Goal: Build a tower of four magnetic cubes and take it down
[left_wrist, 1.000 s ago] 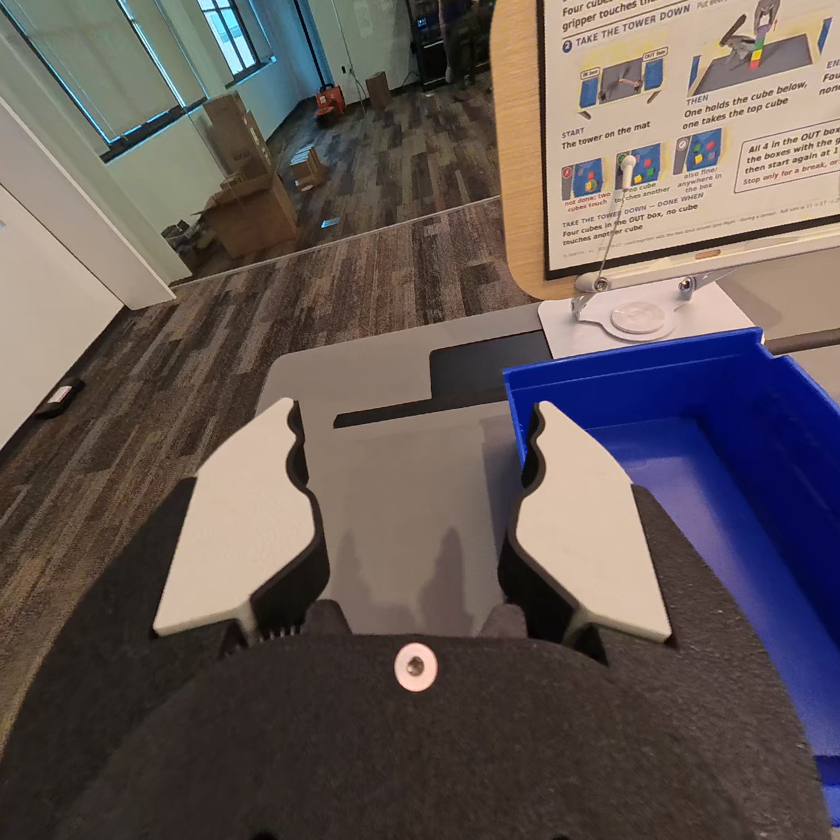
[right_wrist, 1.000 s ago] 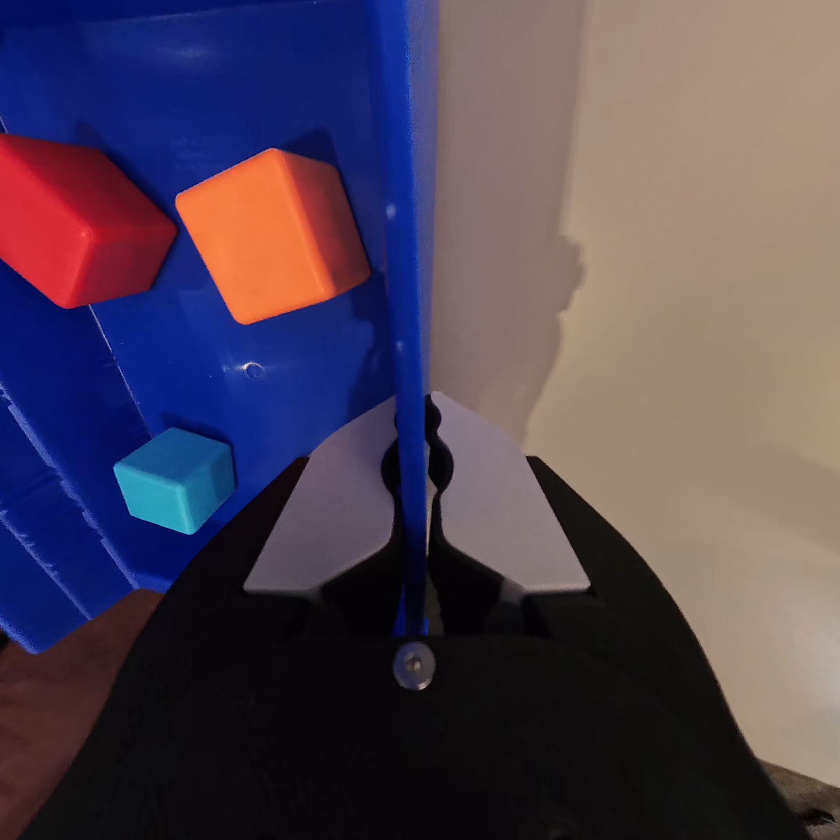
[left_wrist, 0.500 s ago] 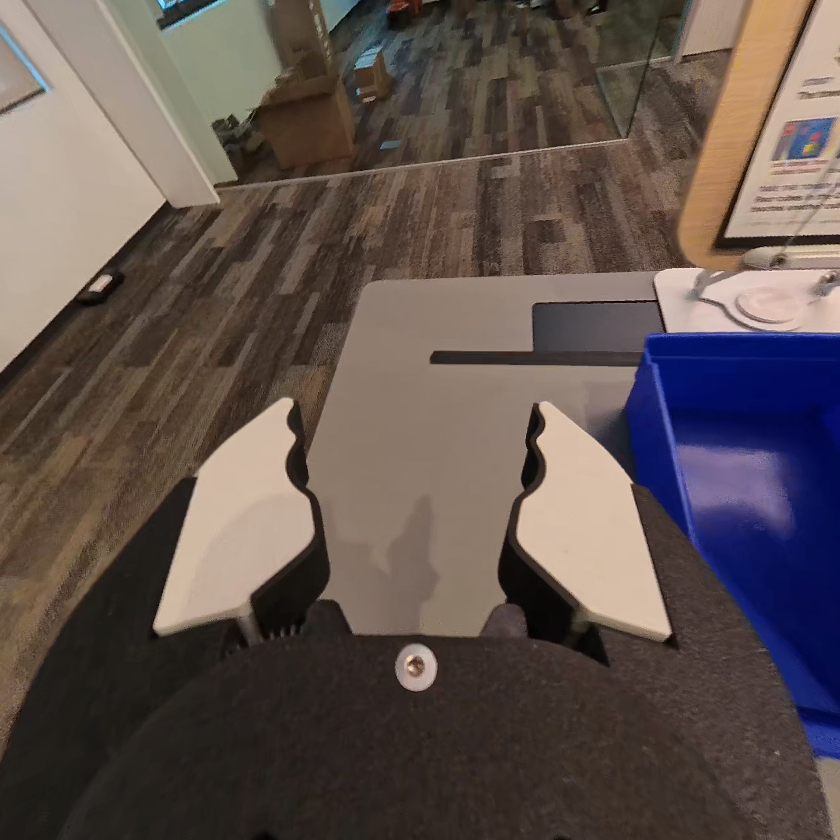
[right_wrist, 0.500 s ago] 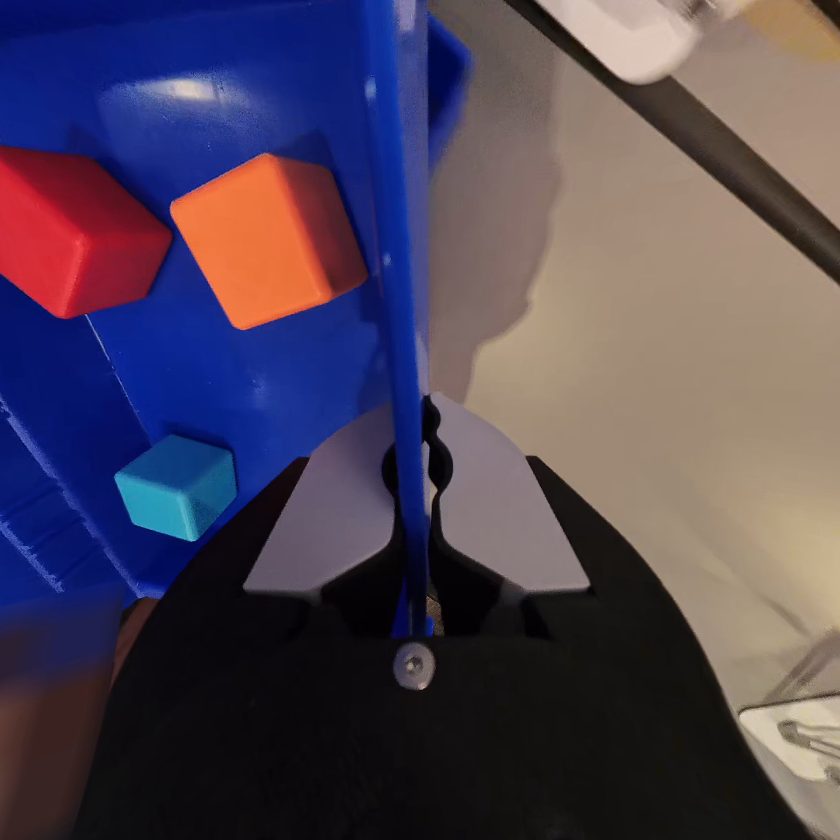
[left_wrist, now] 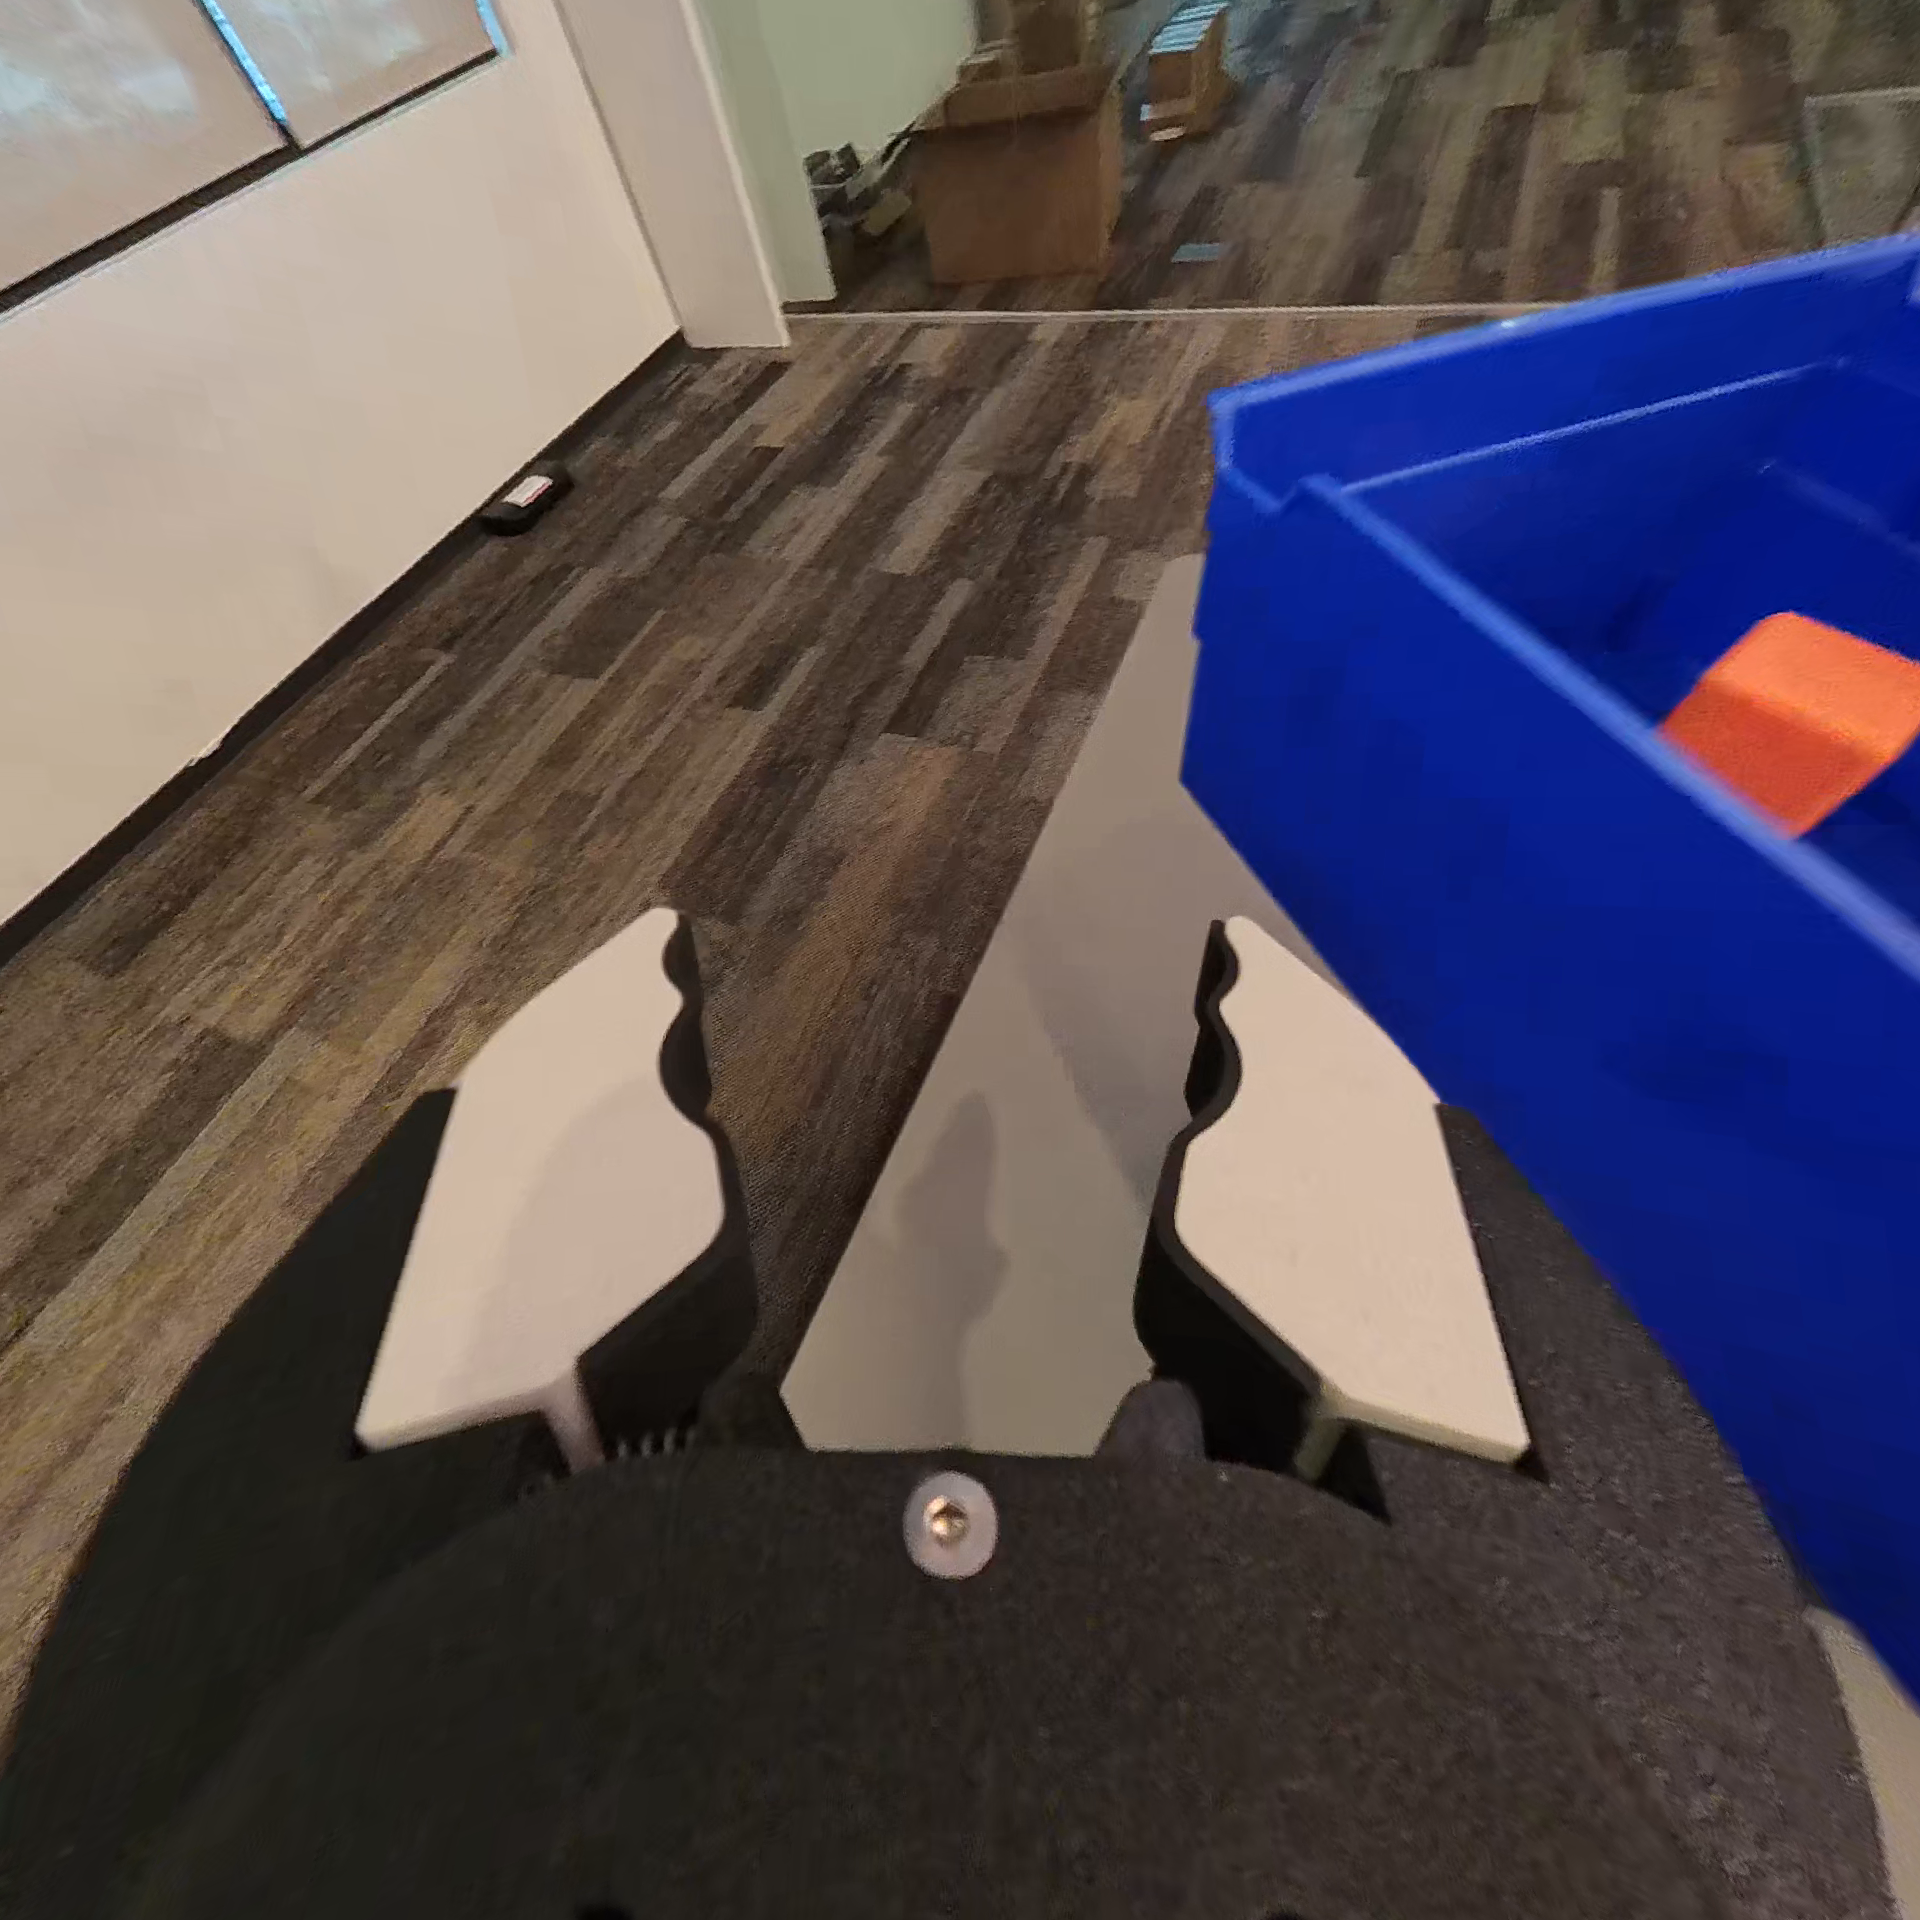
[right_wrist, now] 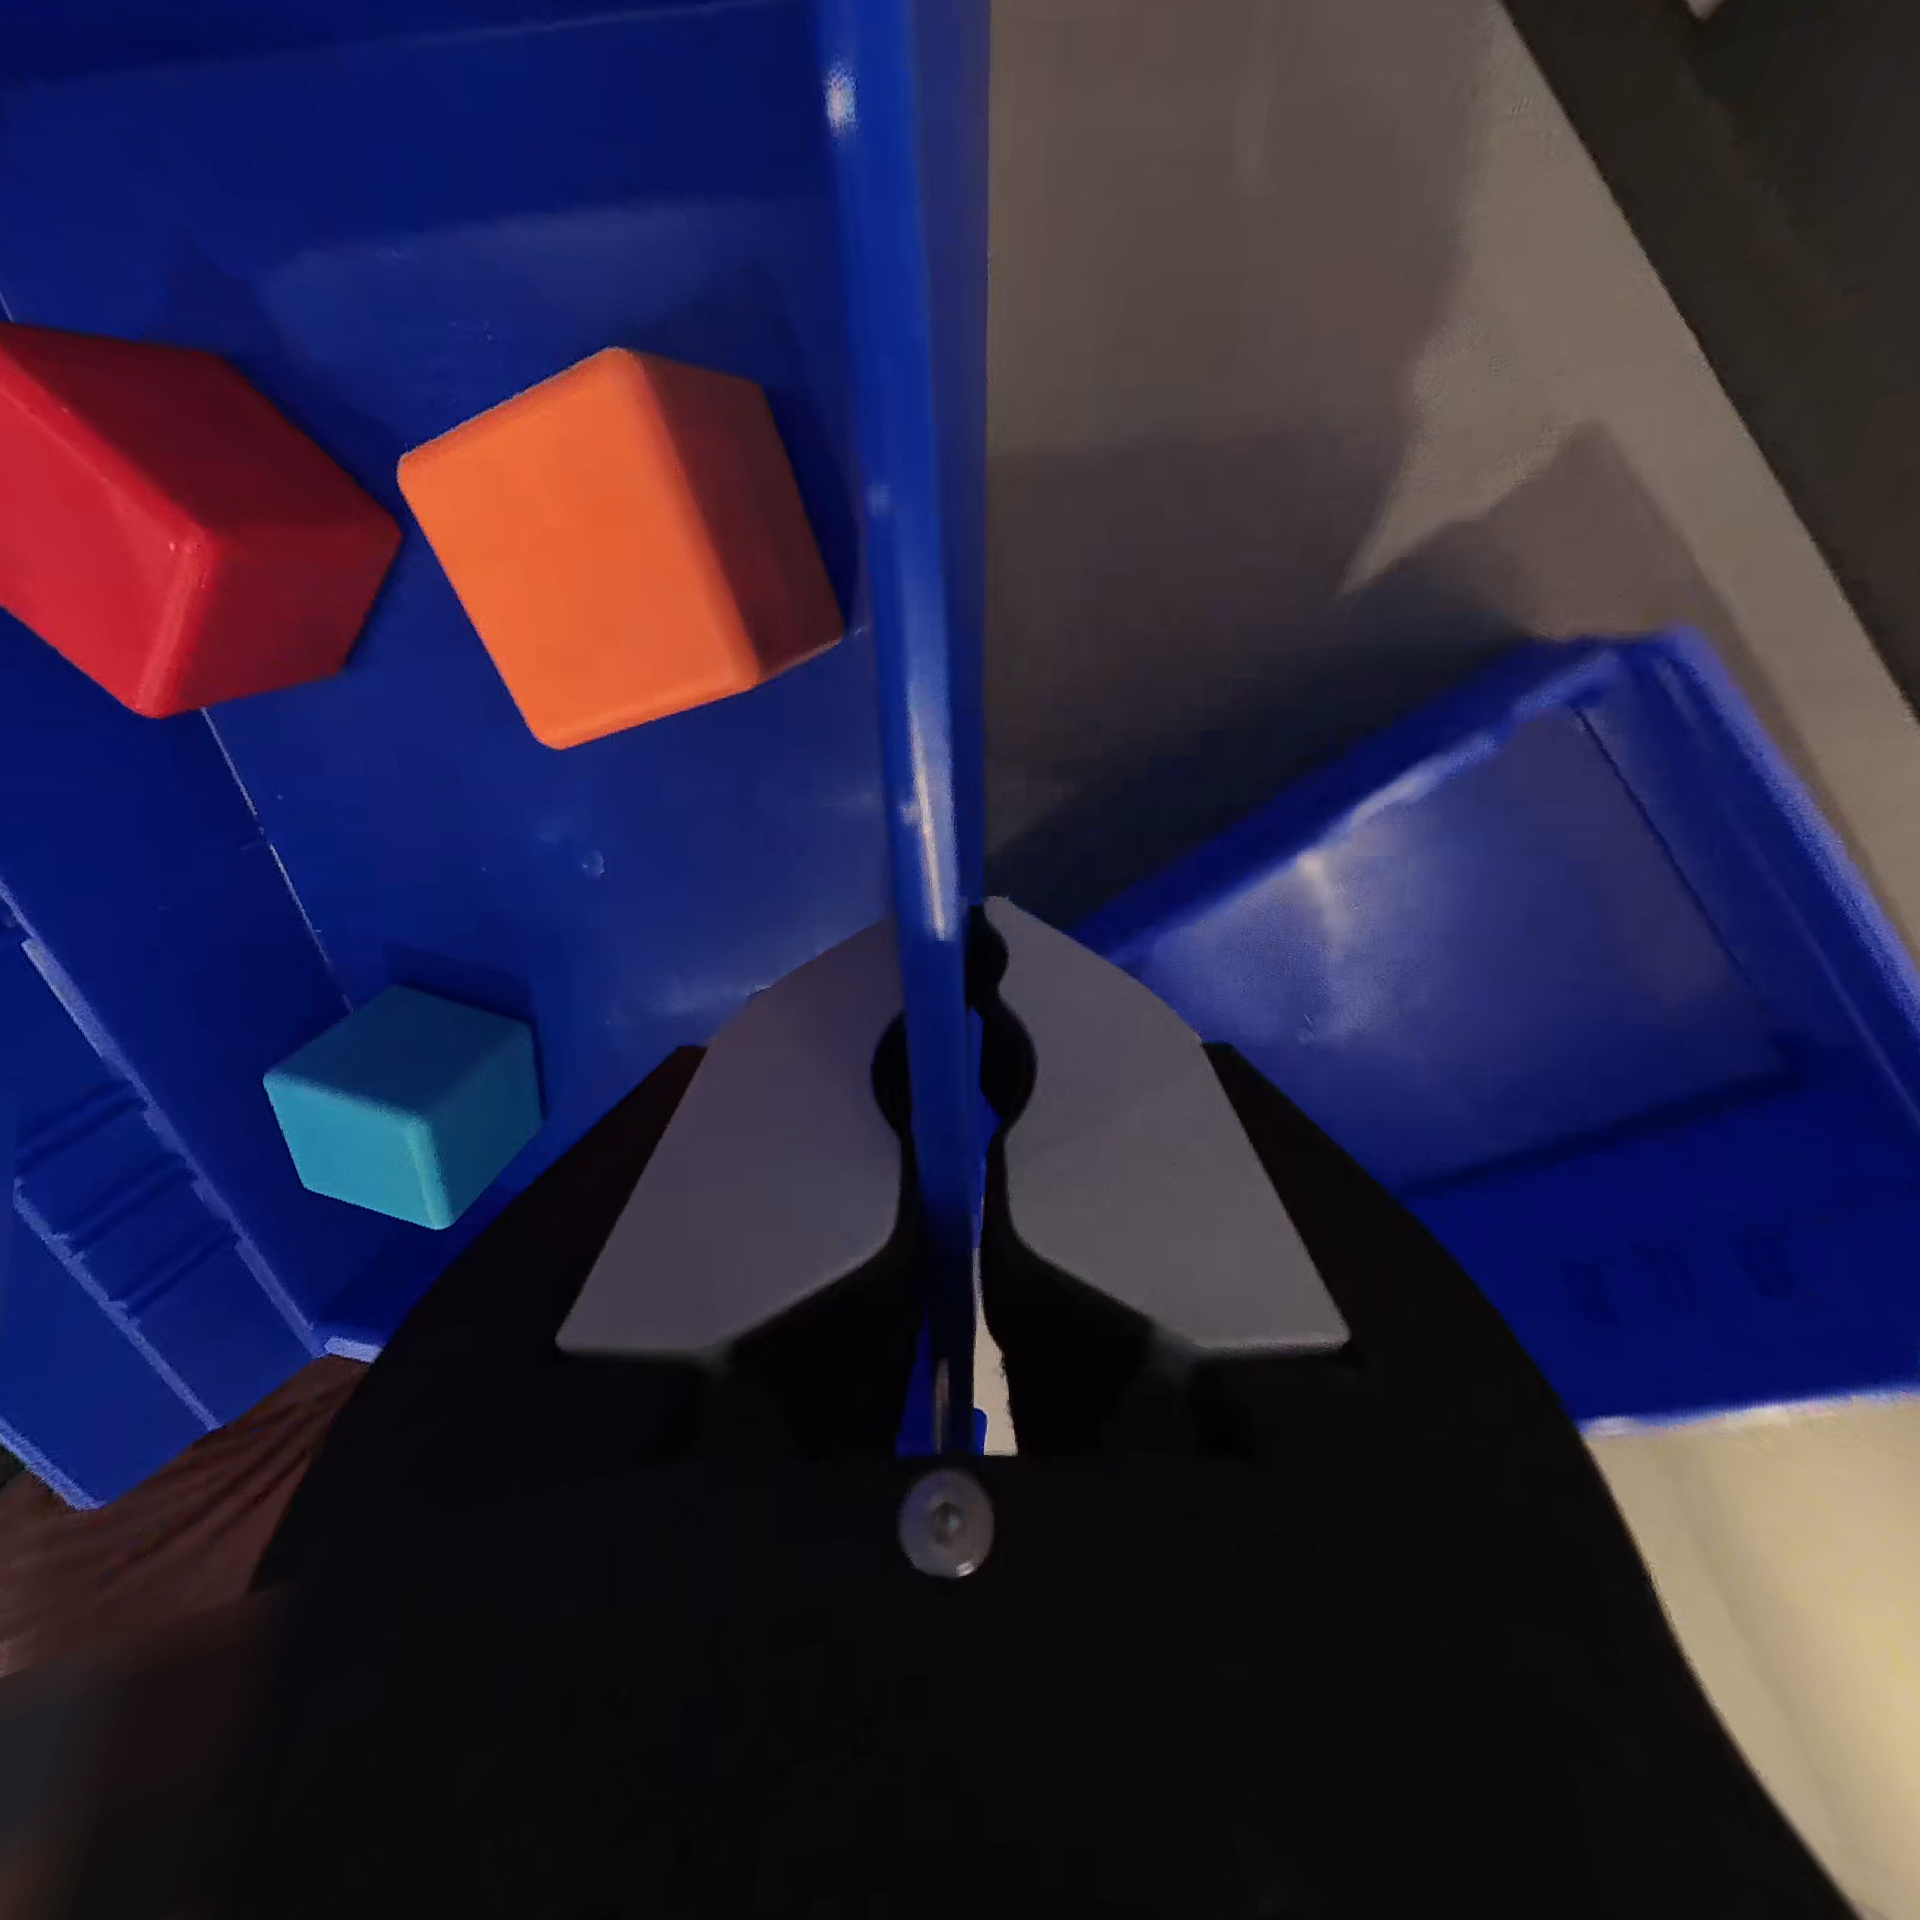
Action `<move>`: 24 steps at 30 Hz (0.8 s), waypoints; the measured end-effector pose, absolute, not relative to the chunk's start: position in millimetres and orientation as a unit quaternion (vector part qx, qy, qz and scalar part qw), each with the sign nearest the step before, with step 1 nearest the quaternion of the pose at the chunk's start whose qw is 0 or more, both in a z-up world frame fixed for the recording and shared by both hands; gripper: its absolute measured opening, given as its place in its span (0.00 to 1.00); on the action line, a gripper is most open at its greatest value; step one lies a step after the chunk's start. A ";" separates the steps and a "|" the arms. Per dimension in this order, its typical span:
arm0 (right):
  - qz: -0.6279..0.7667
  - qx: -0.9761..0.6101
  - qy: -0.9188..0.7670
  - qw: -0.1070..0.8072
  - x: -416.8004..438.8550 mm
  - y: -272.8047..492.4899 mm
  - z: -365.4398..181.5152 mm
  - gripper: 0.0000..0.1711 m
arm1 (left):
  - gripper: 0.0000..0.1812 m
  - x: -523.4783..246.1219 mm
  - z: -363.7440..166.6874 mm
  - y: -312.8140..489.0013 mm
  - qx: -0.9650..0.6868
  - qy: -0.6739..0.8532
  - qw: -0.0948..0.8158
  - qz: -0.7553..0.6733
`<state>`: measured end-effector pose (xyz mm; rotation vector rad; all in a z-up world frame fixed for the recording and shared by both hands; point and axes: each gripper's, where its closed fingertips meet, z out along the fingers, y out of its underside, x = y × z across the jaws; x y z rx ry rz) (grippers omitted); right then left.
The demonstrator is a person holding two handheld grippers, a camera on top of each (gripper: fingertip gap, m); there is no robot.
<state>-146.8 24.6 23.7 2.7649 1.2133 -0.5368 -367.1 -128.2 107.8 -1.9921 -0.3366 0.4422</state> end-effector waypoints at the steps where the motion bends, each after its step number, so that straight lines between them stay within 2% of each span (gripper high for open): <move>1: -0.175 0.900 0.397 0.037 -159.8 23.4 17.9 0.04 | 0.50 -370.7 109.1 -132.9 -0.825 -0.145 0.513 0.186; 8: -0.170 0.909 0.376 0.050 -215.6 19.7 -40.5 0.04 | 0.49 -375.3 108.5 -142.2 -0.824 -0.143 0.518 0.178; 15: -0.126 0.934 0.329 0.064 -219.4 20.0 -111.1 0.04 | 0.50 -376.1 96.4 -133.5 -0.837 -0.134 0.511 0.143; 17: -0.120 0.936 0.325 0.064 -217.5 18.8 -122.0 0.07 | 0.49 -373.8 95.4 -130.7 -0.838 -0.127 0.513 0.135; 22: -0.178 0.918 0.354 0.026 -218.4 20.4 -104.4 0.13 | 0.50 -374.2 85.6 -127.0 -0.849 -0.124 0.500 0.120; 24: -0.204 0.897 0.384 -0.079 -209.8 34.6 -66.9 0.16 | 0.51 -374.6 81.0 -126.9 -0.855 -0.122 0.492 0.114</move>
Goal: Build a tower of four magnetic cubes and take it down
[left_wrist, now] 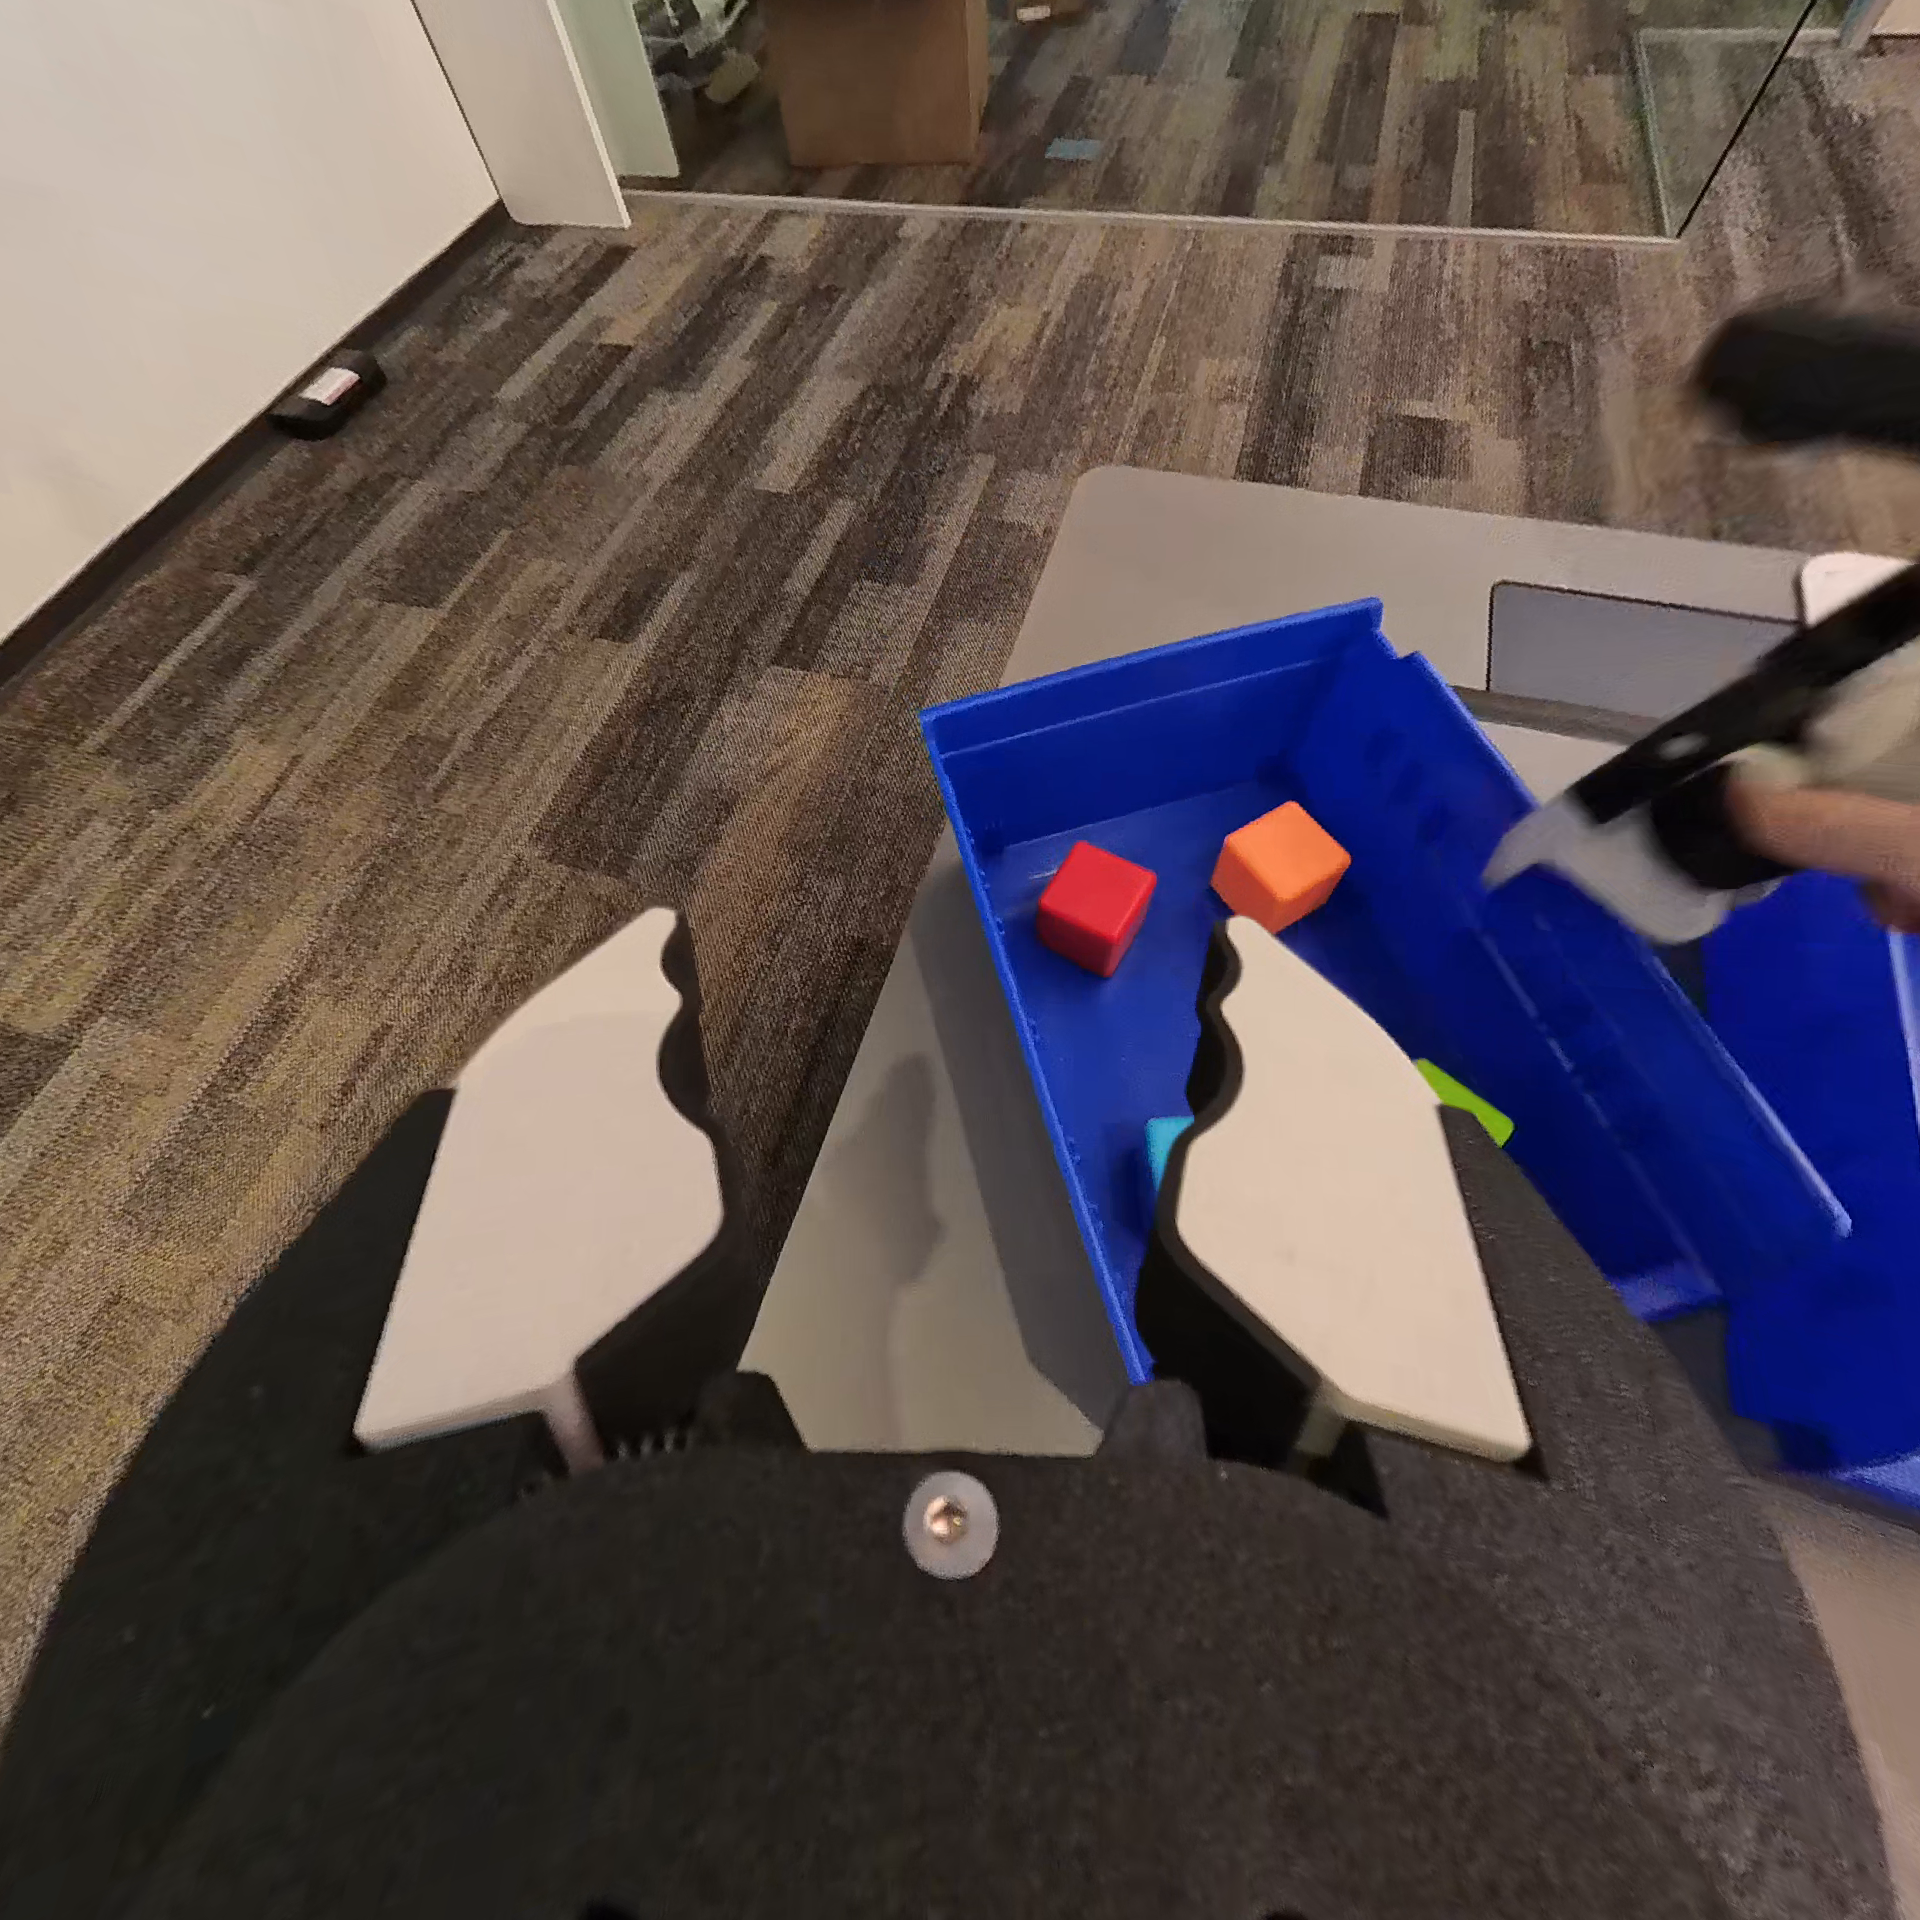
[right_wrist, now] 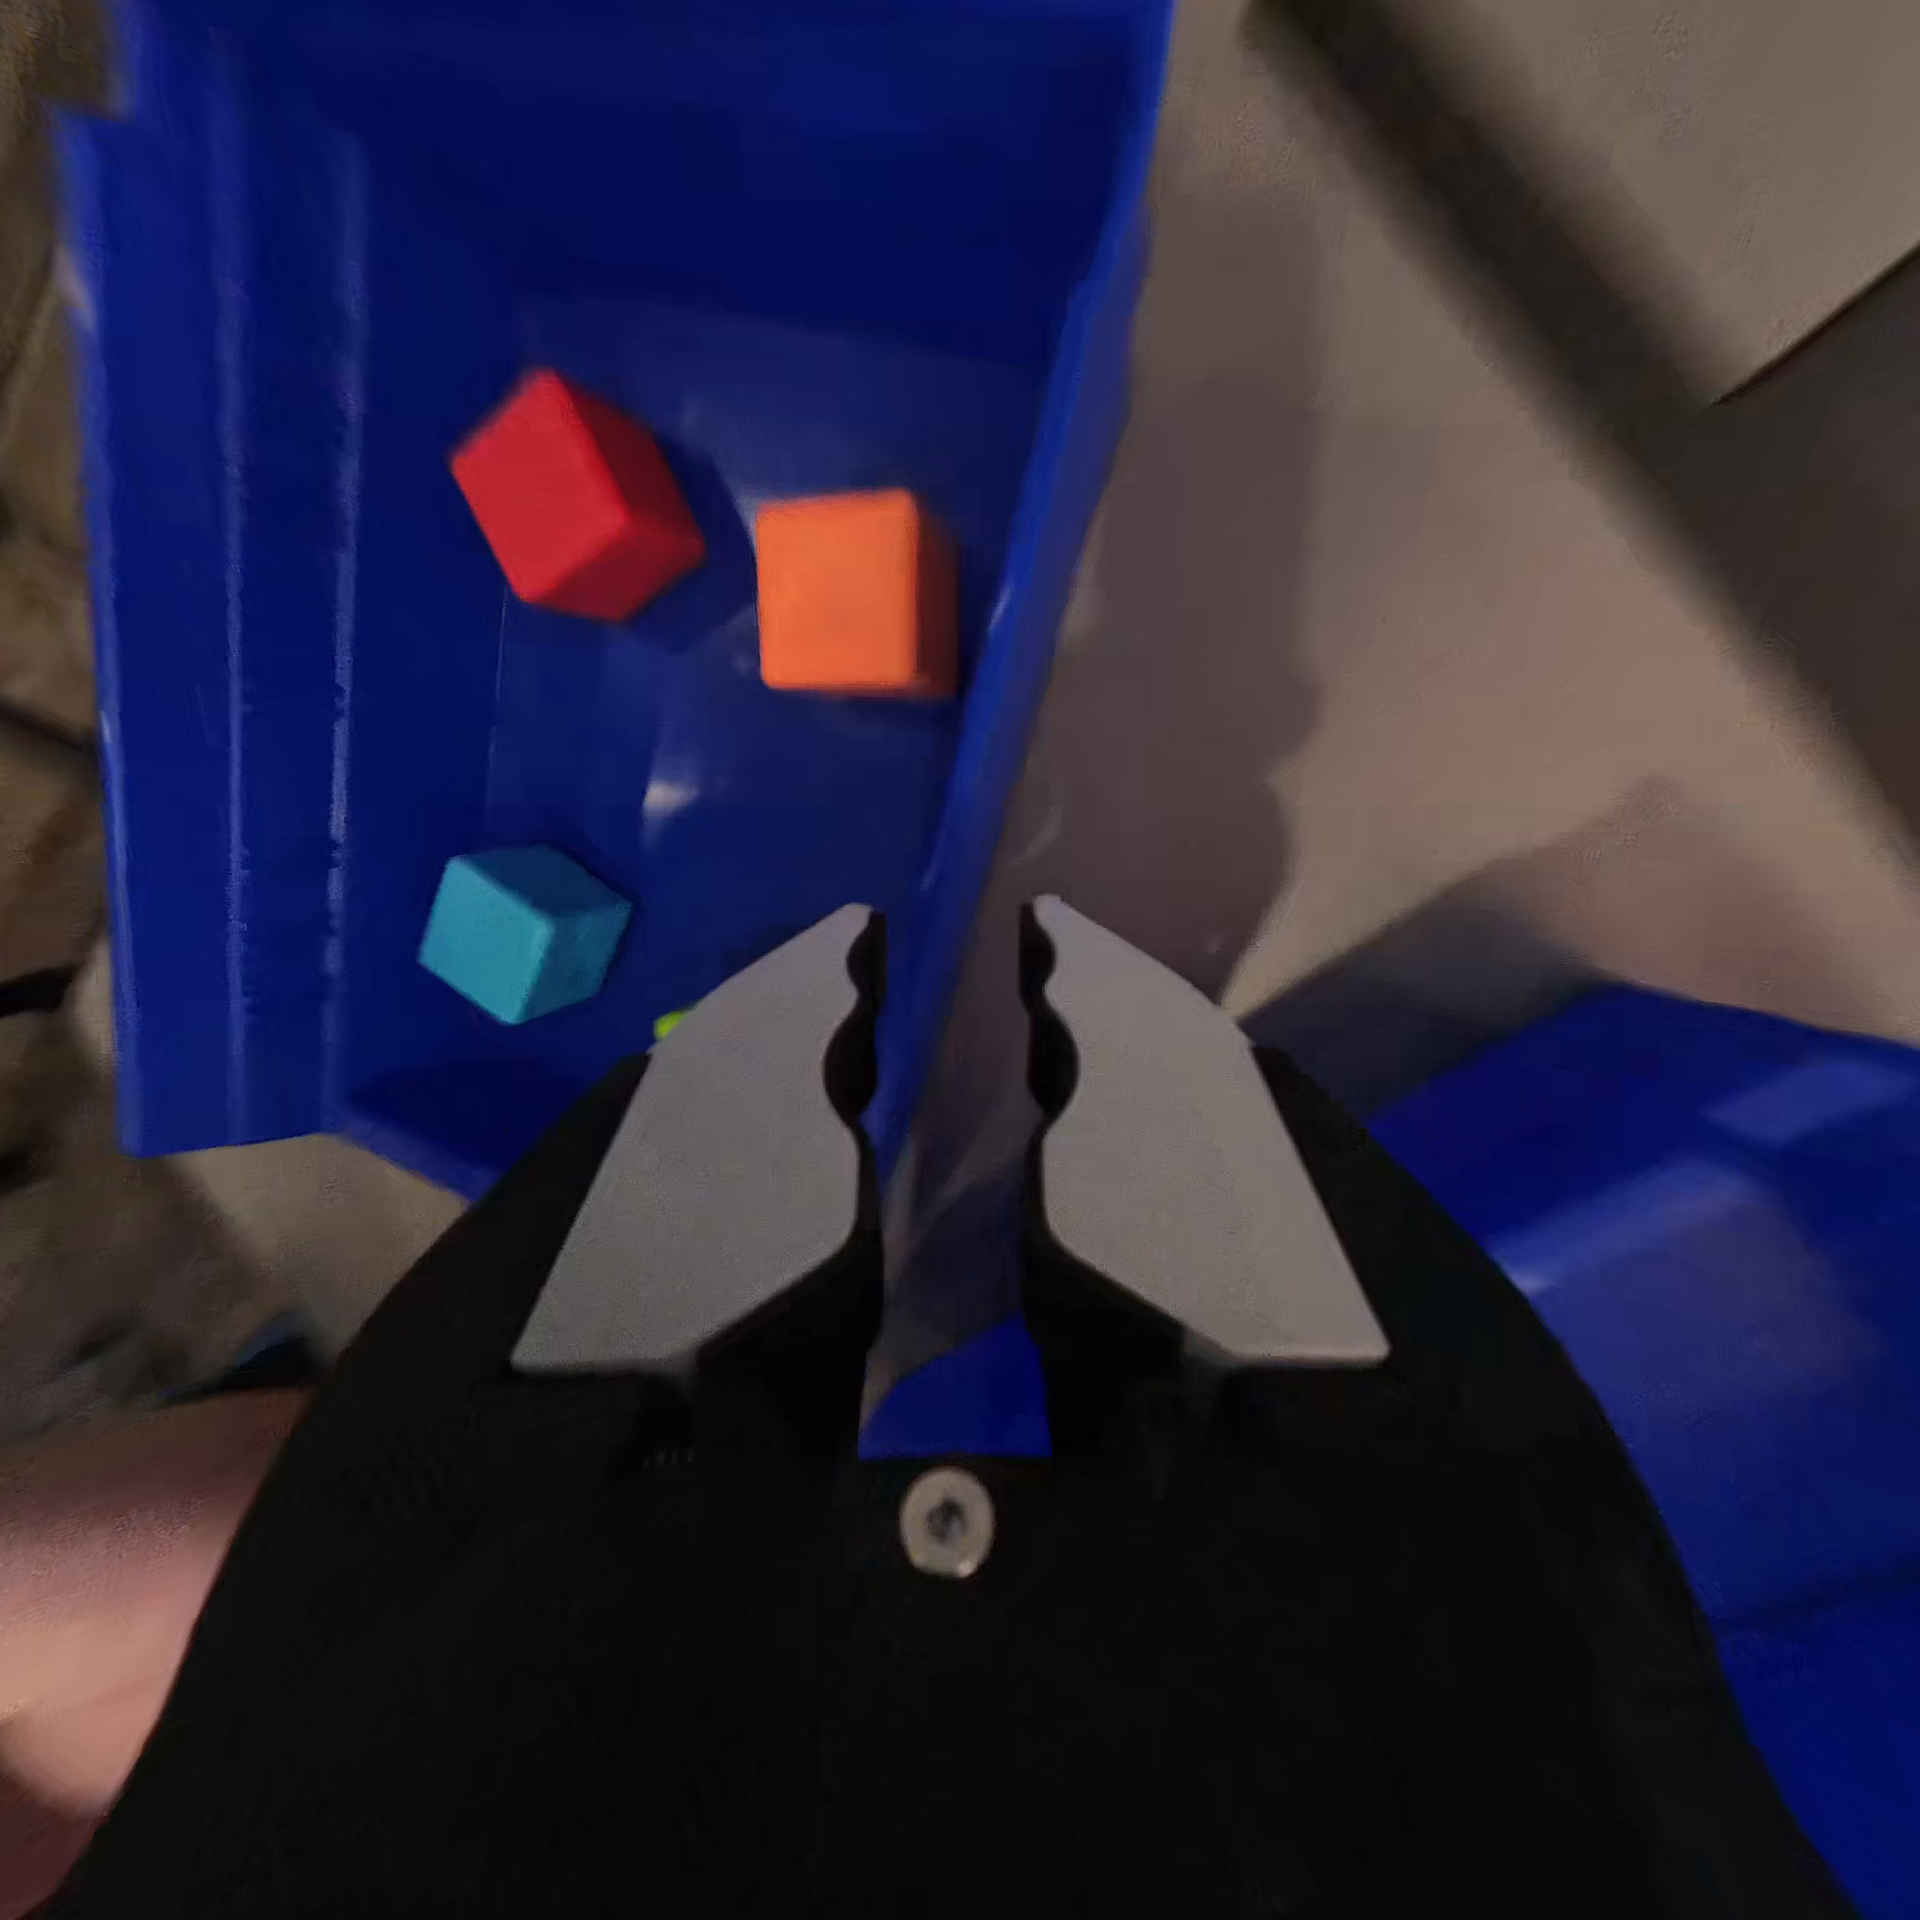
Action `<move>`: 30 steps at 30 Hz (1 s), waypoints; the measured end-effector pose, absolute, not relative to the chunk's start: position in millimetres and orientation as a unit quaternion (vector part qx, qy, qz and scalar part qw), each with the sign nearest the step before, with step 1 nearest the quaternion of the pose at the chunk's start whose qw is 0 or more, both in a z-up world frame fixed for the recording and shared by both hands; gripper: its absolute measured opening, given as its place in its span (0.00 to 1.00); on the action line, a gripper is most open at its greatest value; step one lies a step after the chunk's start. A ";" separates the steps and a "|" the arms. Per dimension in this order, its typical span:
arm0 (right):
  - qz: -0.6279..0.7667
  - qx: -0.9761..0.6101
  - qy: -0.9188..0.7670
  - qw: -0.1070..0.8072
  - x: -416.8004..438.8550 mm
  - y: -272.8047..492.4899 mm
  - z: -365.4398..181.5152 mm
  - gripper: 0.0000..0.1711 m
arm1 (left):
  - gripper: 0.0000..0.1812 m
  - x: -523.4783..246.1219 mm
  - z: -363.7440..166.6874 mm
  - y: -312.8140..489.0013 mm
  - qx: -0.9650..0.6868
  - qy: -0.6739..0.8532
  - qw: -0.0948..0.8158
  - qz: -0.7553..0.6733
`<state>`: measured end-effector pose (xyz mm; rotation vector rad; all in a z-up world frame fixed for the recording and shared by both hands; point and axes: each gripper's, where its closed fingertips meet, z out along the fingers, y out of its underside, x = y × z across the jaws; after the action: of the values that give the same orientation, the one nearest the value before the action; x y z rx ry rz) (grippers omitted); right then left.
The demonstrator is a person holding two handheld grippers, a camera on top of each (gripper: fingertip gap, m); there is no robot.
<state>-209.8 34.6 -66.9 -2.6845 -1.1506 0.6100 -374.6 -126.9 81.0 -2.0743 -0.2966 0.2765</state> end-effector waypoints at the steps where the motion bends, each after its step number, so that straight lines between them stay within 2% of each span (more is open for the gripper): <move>1: 0.197 -0.883 -0.397 0.155 -196.6 43.8 -42.0 0.19 | 0.51 -375.1 79.8 -127.2 -0.856 -0.122 0.490 0.112; 3: 0.154 -0.857 -0.399 0.288 -146.0 54.5 5.5 0.26 | 0.51 -375.3 79.3 -127.4 -0.856 -0.123 0.490 0.108; 4: 0.126 -0.852 -0.383 0.333 -110.0 57.0 21.4 0.33 | 0.51 -374.9 79.8 -127.5 -0.855 -0.122 0.492 0.105; 5: 0.102 -0.858 -0.355 0.357 -69.5 58.0 29.3 0.34 | 0.51 -374.3 80.7 -127.6 -0.855 -0.122 0.494 0.103; 7: 0.086 -0.899 -0.275 0.330 11.3 53.3 19.2 0.38 | 0.50 -373.0 83.1 -127.7 -0.853 -0.120 0.499 0.099; 9: 0.114 -0.944 -0.179 0.251 68.2 45.0 -8.2 0.39 | 0.50 -370.0 85.8 -126.5 -0.851 -0.112 0.505 0.095; 11: 0.173 -0.957 -0.137 0.189 84.6 34.2 -35.6 0.37 | 0.50 -368.8 85.8 -126.0 -0.851 -0.112 0.505 0.089; 13: 0.156 -0.966 -0.143 0.146 97.1 24.6 -64.3 0.35 | 0.50 -372.0 84.5 -127.4 -0.853 -0.121 0.499 0.096; 15: 0.113 -0.971 -0.173 0.124 106.3 18.1 -86.8 0.24 | 0.50 -373.4 82.6 -130.4 -0.856 -0.123 0.490 0.110; 17: 0.141 -0.965 -0.202 0.093 96.8 6.6 -101.0 0.14 | 0.50 -371.8 82.3 -133.1 -0.859 -0.120 0.484 0.118; 21: 0.162 -0.966 -0.190 0.064 107.3 6.8 -107.7 0.07 | 0.49 -367.1 84.9 -134.5 -0.859 -0.107 0.484 0.124; 30: 0.152 -0.974 -0.156 0.065 237.6 23.1 -108.9 0.07 | 0.49 -378.9 69.9 -143.0 -0.876 -0.125 0.439 0.153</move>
<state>237.6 23.1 -108.9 -2.9383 -0.4709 0.4595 -378.9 -143.0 69.9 -2.1767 -0.3117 0.3812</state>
